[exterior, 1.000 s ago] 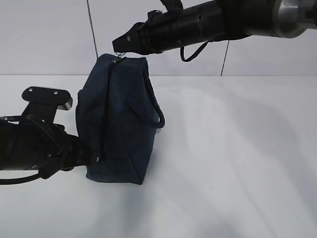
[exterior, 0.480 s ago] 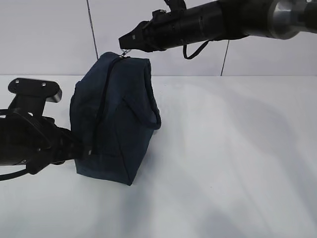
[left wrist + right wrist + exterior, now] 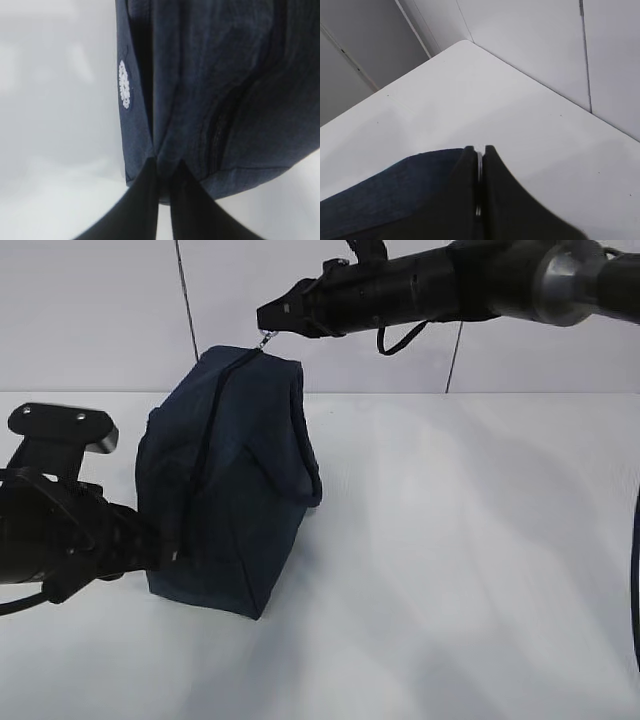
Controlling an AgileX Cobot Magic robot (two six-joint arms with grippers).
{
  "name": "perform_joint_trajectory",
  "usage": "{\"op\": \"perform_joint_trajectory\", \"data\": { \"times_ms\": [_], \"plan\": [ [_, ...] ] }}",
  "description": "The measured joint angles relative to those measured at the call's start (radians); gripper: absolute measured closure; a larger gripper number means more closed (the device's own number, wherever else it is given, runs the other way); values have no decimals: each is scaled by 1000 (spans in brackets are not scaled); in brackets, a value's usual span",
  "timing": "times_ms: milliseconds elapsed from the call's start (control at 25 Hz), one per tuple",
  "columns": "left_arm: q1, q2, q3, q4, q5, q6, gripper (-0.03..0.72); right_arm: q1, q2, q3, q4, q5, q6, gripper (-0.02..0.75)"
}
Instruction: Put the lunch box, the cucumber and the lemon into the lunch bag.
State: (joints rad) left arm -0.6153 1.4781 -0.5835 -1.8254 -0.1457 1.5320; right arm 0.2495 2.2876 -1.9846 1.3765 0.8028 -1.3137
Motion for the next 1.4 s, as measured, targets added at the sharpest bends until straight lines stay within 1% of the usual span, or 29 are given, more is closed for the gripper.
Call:
{"op": "perform_joint_trajectory", "data": {
  "times_ms": [240, 400, 680, 880, 1240, 1400],
  "plan": [
    [0, -11, 19, 0, -2, 0, 676, -2, 87, -75, 27, 6, 0, 717],
    [0, -30, 22, 0, -21, 0, 676, -13, 142, -102, 91, 6, 2, 717],
    [0, -55, 23, 10, -27, 0, 677, -53, 208, -105, 203, 23, 72, 717],
    [0, -55, 23, 10, -32, 0, 677, -66, 243, -108, 276, 46, 119, 717],
    [0, -55, 23, 10, -48, 1, 678, -77, 278, -111, 345, 51, 176, 717],
    [0, -51, 23, 10, -52, 2, 678, -82, 281, -121, 376, 105, 173, 717]
  ]
}}
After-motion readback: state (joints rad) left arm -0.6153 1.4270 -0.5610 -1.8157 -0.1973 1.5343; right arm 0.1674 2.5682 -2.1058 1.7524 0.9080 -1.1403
